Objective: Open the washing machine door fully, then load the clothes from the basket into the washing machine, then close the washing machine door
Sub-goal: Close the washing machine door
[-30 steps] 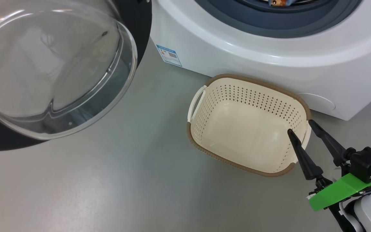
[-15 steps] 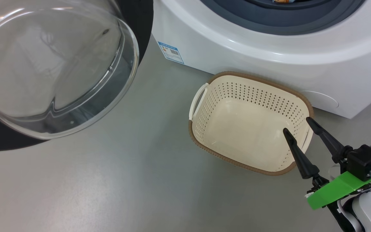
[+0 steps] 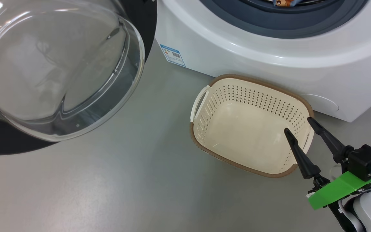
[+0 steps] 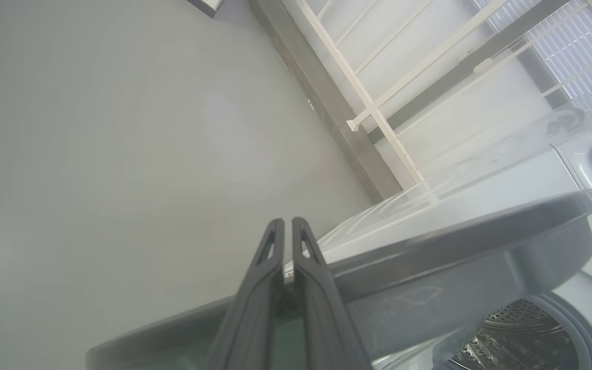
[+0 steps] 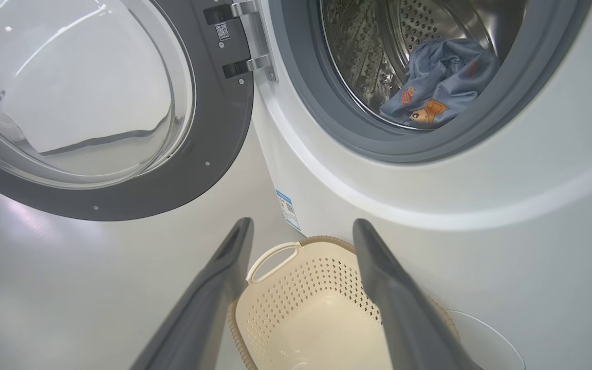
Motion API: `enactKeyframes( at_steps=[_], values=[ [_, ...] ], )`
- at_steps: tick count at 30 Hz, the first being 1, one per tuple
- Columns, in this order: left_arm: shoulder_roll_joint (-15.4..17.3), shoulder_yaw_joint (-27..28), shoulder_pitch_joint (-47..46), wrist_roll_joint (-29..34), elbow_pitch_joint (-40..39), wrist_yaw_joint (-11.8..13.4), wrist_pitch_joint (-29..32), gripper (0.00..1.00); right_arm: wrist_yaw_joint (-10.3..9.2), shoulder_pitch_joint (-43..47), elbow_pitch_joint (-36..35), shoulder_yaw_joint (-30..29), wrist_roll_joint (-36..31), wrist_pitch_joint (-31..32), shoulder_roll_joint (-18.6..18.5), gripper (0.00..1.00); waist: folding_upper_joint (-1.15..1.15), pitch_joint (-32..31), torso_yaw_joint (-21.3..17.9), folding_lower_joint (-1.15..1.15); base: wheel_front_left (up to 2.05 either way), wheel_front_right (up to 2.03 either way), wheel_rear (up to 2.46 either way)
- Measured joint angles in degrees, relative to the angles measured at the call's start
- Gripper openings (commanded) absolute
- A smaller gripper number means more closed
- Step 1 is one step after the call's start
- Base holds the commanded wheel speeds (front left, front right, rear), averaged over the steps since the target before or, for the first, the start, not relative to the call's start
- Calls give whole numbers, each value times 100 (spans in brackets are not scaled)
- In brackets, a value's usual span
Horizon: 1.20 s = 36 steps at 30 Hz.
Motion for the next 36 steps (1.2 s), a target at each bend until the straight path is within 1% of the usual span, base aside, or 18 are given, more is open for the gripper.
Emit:
enactKeyframes(
  at_steps=[11,13,26,28,33,36],
  values=[
    [118,-125,159,-153,-319,15,717,0,0,7,22,-1,0,0,38,100,0,-143,14,0,0,0,0],
    [132,-151,182,-258,-359,15,860,0,0,8,23,-5,0,0,49,100,0,-176,15,0,0,0,0],
    [170,-227,549,-468,-937,16,1489,0,0,31,26,-24,0,0,85,100,0,-362,3,0,0,0,0],
    [151,-261,588,-489,-1067,16,1580,0,0,33,26,-33,0,0,91,100,0,-398,-5,0,0,0,0],
    [-146,-468,693,-651,-1401,7,1857,0,0,117,27,-112,0,0,122,100,0,-504,-24,1,0,0,0],
    [-157,-486,788,-673,-1525,7,1937,0,0,161,41,-124,0,0,158,100,0,-578,-39,0,0,0,0]
  ],
)
